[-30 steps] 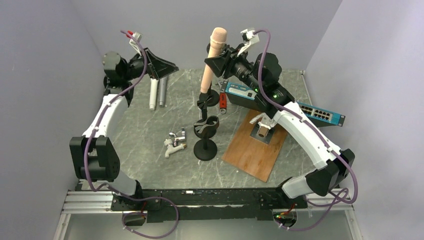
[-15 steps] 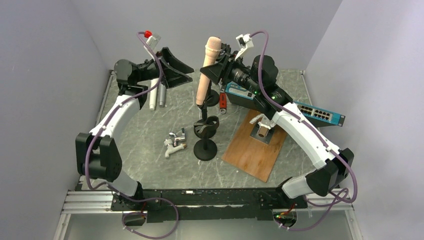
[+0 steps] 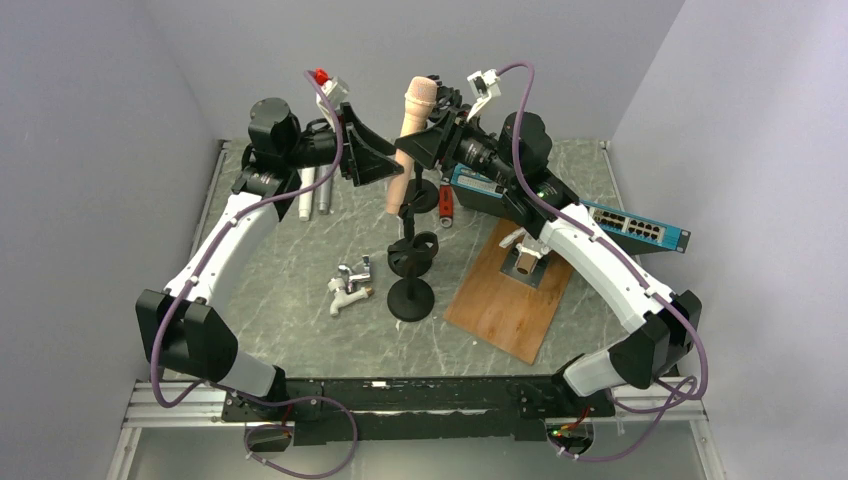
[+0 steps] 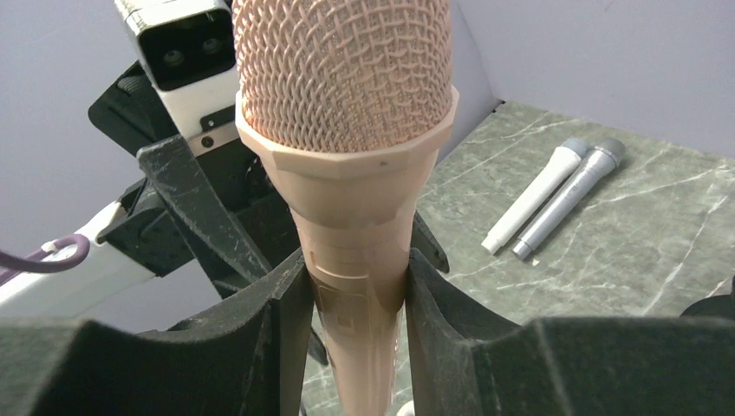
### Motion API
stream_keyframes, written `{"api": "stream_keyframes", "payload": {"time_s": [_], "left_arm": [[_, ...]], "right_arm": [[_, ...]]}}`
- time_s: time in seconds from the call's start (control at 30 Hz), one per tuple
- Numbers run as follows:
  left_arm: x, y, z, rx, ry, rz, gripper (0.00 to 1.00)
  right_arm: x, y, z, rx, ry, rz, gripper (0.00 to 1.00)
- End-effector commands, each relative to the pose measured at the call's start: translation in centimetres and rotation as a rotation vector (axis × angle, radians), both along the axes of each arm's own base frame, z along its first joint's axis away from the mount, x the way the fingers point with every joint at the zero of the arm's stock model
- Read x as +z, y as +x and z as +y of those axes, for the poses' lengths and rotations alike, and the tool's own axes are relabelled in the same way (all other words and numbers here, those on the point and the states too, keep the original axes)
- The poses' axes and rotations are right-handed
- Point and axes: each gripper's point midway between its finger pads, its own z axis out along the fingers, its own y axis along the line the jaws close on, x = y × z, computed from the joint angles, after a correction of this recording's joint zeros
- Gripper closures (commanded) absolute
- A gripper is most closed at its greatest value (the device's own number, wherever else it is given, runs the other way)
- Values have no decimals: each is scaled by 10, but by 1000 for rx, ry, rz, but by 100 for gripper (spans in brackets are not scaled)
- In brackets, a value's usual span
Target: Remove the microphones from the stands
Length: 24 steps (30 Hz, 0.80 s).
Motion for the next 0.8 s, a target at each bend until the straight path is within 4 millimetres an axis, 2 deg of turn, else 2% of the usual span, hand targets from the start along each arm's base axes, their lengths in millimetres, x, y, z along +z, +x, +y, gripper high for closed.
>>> {"api": "stream_keyframes", "payload": {"time_s": [0.0, 0.2, 0.27, 0.37, 0.4, 0.47, 0.5, 0.53, 0.57, 0.6, 0.7, 0.77], "left_arm": [[3, -7, -10, -11, 32, -58, 28], [-2, -11, -17, 2, 86, -65, 40], [-1, -12, -18, 0, 87, -65, 46], [0, -14, -18, 2, 92, -72, 62], [0, -14, -19, 4, 96, -76, 71], [0, -14, -19, 19, 104, -84, 95], [0, -13, -19, 30, 107, -88, 100], [-1, -12, -19, 44, 113, -89, 100], [-1, -11, -18, 58, 117, -93, 100], [-1, -10, -17, 71, 120, -95, 100], [-1, -7, -15, 107, 127, -103, 100], [2, -5, -12, 132, 128, -101, 100]], "right_arm": [[21, -7, 6, 61, 87, -39, 100], [15, -8, 8, 73, 101, -28, 100], [14, -11, 7, 72, 102, -31, 100], [11, -13, 5, 66, 100, -30, 100], [9, -13, 3, 62, 97, -28, 100], [9, -16, 1, 61, 95, -31, 100], [8, -17, 0, 61, 93, -34, 100], [8, -19, -1, 60, 92, -37, 100], [7, -21, -3, 57, 88, -41, 94], [8, -23, -5, 51, 85, -51, 80], [10, -26, -20, -10, 76, -84, 27], [11, -27, -31, -63, 62, -108, 3]]}}
